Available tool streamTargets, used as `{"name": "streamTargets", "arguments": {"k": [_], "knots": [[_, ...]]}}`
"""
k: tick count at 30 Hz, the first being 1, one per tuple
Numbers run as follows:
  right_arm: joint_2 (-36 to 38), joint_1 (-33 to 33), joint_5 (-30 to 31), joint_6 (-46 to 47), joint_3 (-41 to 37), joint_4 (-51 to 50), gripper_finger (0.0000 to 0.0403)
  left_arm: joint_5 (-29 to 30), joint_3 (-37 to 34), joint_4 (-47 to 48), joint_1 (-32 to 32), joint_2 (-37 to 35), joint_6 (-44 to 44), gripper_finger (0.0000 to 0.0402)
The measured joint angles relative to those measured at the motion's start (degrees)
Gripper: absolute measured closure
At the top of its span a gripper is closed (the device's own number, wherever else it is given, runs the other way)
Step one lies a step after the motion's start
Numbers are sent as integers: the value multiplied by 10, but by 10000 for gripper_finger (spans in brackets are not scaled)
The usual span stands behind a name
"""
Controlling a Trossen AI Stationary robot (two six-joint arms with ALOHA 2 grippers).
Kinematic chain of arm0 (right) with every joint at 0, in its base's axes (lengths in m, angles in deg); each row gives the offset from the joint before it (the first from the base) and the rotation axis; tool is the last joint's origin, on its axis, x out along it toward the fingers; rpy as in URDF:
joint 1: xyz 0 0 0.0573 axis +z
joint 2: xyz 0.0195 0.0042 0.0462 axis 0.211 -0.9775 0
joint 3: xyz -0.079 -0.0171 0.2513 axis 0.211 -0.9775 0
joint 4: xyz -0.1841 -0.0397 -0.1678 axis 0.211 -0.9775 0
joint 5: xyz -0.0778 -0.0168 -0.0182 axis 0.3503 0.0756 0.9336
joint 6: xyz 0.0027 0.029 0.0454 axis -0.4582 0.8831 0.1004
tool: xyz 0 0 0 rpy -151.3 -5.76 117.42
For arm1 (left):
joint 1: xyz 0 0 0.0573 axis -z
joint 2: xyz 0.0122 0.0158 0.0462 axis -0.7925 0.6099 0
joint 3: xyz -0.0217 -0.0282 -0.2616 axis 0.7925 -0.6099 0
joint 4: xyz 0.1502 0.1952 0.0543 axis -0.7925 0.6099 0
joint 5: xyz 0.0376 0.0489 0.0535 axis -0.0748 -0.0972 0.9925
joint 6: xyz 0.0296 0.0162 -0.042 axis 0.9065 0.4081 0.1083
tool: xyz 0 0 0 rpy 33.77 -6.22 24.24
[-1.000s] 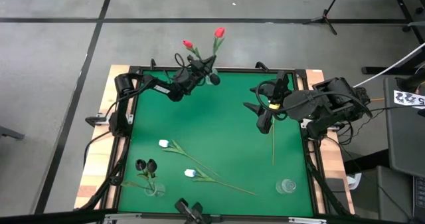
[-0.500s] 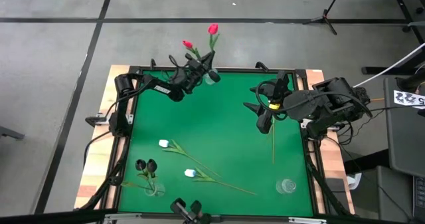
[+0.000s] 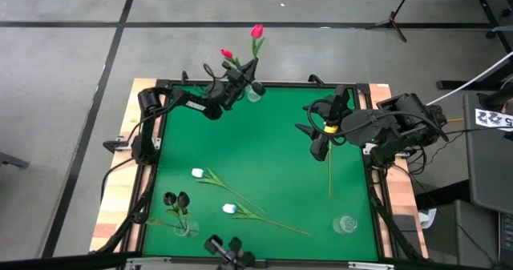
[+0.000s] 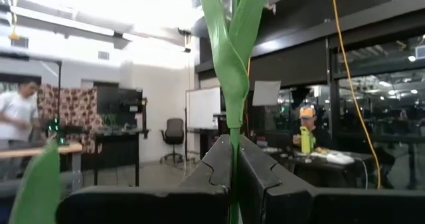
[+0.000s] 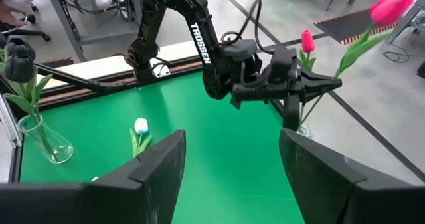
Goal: Sort flowers into vase by color
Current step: Put the left pink flower into the top transparent vase
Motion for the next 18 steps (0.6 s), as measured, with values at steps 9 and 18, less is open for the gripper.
{"name": "streamTargets", "arguments": {"k": [9,18], "knots": [[0,-1,0,0,0,0,162,0,0,13,-10,7,-24,401],[0,-1,0,0,0,0,162,-1,0,17,-8,31,-50,401]]}}
